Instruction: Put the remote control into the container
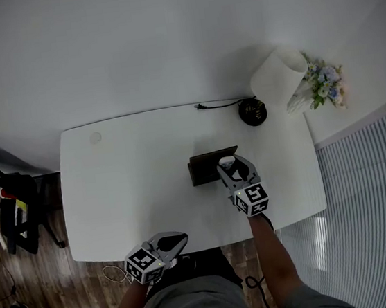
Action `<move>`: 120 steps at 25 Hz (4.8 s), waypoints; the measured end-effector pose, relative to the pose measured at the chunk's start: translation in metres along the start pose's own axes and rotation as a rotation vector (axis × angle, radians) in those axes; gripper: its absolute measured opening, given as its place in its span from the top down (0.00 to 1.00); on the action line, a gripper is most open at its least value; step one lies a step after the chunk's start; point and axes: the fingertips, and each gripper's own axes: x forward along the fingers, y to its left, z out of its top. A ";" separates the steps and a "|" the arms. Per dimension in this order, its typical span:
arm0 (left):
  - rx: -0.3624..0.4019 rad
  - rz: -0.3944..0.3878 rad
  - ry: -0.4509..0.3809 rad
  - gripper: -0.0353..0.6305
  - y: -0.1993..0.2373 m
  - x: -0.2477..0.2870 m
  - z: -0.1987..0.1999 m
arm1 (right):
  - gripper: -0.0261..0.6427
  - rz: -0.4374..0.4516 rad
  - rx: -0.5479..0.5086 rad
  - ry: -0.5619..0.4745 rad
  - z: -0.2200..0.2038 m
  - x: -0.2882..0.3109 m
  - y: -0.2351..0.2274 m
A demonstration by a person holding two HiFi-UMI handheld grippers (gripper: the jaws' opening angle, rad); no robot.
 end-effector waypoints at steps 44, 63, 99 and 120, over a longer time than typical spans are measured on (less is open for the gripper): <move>0.012 -0.021 0.006 0.95 0.002 0.003 0.006 | 0.64 -0.026 -0.048 0.111 -0.015 0.003 -0.008; 0.057 -0.035 -0.054 0.95 -0.003 0.006 0.025 | 0.70 0.008 -0.013 0.080 0.005 -0.028 0.015; 0.093 -0.106 -0.260 0.95 -0.055 -0.043 0.054 | 0.94 0.022 0.006 0.093 0.002 -0.192 0.161; 0.086 -0.105 -0.282 0.95 -0.059 -0.058 0.047 | 0.94 0.011 -0.038 0.103 0.000 -0.204 0.173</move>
